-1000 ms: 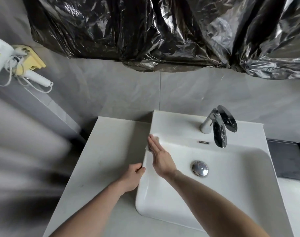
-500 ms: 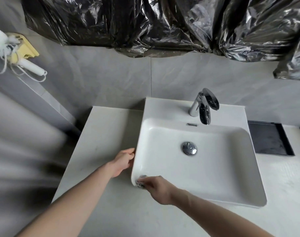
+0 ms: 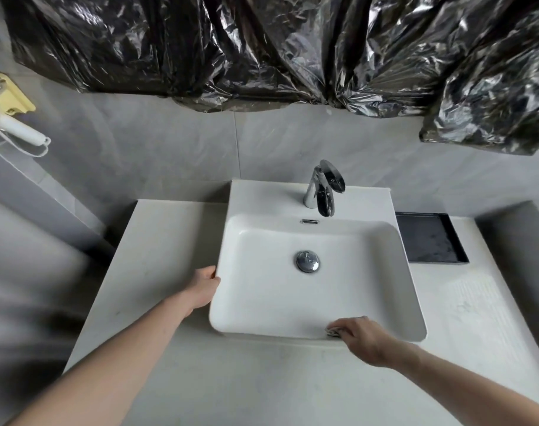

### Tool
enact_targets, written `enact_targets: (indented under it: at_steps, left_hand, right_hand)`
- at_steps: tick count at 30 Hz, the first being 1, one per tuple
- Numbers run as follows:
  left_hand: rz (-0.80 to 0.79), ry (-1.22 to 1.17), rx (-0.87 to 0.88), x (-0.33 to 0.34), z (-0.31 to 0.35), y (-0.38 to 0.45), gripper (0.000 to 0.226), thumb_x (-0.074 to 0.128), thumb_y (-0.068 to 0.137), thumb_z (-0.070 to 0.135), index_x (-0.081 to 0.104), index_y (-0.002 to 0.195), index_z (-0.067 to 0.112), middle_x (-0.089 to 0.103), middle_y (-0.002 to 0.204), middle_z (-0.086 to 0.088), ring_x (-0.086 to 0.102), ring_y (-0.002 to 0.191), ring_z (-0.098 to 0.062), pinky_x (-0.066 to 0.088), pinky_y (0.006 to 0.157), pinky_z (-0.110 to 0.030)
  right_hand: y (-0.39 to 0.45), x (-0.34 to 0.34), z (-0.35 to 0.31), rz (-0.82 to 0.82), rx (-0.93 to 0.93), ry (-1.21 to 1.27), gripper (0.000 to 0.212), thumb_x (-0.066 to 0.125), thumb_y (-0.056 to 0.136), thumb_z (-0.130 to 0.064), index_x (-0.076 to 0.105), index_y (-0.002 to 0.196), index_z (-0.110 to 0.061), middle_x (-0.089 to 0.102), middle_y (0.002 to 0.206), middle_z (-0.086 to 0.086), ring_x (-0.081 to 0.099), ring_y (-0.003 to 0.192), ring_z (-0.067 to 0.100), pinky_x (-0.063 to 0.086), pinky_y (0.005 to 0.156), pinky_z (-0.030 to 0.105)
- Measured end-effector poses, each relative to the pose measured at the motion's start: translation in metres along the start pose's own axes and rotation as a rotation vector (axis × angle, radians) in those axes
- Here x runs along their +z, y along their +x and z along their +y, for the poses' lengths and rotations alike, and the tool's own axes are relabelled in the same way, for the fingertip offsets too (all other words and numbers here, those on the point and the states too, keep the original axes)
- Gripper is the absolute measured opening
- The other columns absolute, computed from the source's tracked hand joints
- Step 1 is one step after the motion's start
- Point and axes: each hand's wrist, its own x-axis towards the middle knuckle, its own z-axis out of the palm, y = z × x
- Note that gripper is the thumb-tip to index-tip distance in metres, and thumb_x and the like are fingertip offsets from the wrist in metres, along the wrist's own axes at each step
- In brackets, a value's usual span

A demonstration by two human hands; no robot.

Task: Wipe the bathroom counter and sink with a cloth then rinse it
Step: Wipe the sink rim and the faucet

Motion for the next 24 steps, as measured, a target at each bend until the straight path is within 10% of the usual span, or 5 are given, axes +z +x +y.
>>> enact_targets:
  at_steps: [5,8,12,18,24]
  left_hand:
    - [0.019,0.004,0.011,0.004,0.011,-0.01,0.025,0.049,0.093,0.004,0.069,0.106,-0.002,0.068,0.092,-0.003,0.056,0.081,-0.016,0.041,0.068,-0.029]
    - [0.02,0.004,0.007,0.006,0.015,-0.015,0.025,0.051,0.093,0.006,0.07,0.108,0.001,0.069,0.094,-0.002,0.056,0.081,-0.016,0.043,0.067,-0.028]
    - [0.048,0.005,-0.001,0.008,0.02,-0.016,0.028,0.049,0.094,0.002,0.072,0.11,0.005,0.075,0.108,-0.011,0.06,0.086,-0.017,0.045,0.067,-0.024]
    - [0.063,0.023,-0.016,0.008,0.019,-0.008,0.028,0.051,0.093,0.002,0.074,0.109,0.006,0.077,0.11,-0.012,0.064,0.086,-0.018,0.047,0.07,-0.025]
    - [0.062,0.053,-0.015,0.008,0.006,0.006,0.028,0.049,0.094,0.002,0.074,0.104,0.009,0.078,0.106,-0.012,0.065,0.084,-0.019,0.045,0.072,-0.028]
  right_hand:
    - [-0.032,-0.04,0.061,-0.01,0.151,-0.15,0.036,0.044,0.097,-0.024,0.074,0.111,-0.038,0.074,0.119,-0.019,0.066,0.111,0.013,0.047,0.09,0.021]
    - [-0.036,-0.057,0.084,-0.056,0.182,-0.256,0.029,0.044,0.091,-0.02,0.062,0.076,-0.038,0.072,0.083,-0.01,0.055,0.071,0.011,0.044,0.065,0.014]
    - [-0.013,-0.072,0.081,-0.059,0.185,-0.263,0.014,0.052,0.083,-0.025,0.055,0.071,-0.017,0.048,0.059,0.004,0.041,0.064,0.025,0.049,0.066,0.036]
    - [0.059,-0.108,0.049,0.606,0.418,0.601,0.026,0.051,0.1,-0.016,0.064,0.083,-0.001,0.075,0.081,0.009,0.062,0.075,0.031,0.036,0.057,0.031]
    - [0.149,-0.113,0.01,0.762,0.612,1.268,0.039,0.051,0.104,-0.029,0.064,0.121,0.003,0.064,0.101,0.021,0.054,0.083,0.023,0.042,0.065,0.032]
